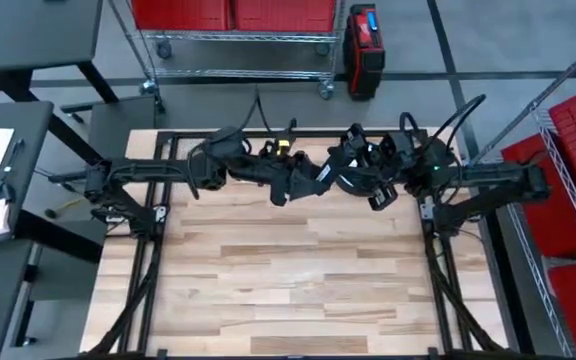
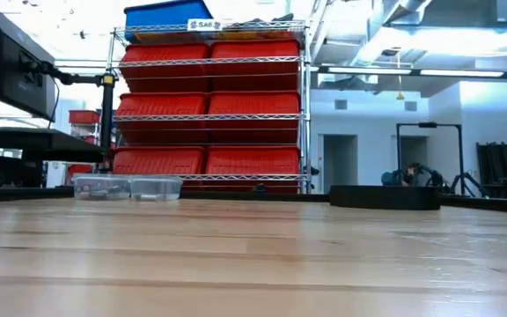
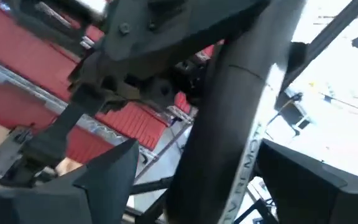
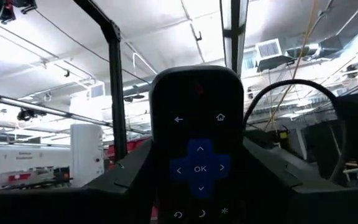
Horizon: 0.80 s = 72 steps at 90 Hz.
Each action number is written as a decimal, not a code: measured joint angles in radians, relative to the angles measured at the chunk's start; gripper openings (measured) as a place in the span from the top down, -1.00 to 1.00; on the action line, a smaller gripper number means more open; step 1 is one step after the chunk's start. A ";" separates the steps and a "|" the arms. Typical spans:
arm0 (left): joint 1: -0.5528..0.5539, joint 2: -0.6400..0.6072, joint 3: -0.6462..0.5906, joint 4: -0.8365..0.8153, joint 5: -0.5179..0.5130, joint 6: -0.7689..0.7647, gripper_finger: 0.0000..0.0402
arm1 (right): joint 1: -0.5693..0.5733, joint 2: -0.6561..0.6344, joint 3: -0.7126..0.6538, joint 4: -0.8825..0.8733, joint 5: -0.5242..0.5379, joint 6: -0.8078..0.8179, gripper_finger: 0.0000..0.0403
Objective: Insert battery
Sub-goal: Open the remote battery compartment
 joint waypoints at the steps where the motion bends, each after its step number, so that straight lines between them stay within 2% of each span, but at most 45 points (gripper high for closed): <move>1: 0.000 0.000 0.000 0.000 0.002 0.000 -0.50 | 0.000 0.000 0.000 0.000 -0.002 0.002 0.16; 12: 0.000 0.003 0.000 -0.006 0.008 0.001 -0.40 | -0.001 0.000 0.000 -0.003 -0.010 0.014 0.16; 25: 0.002 0.003 0.000 0.023 0.014 0.023 -0.17 | -0.001 0.000 0.000 -0.002 -0.030 0.030 0.16; 49: 0.001 0.000 0.001 0.040 0.089 0.100 0.56 | -0.001 -0.001 0.000 0.015 -0.054 0.051 0.16; 72: -0.005 0.001 0.003 0.035 0.094 0.147 0.65 | -0.050 0.004 0.031 0.034 -0.126 0.102 0.21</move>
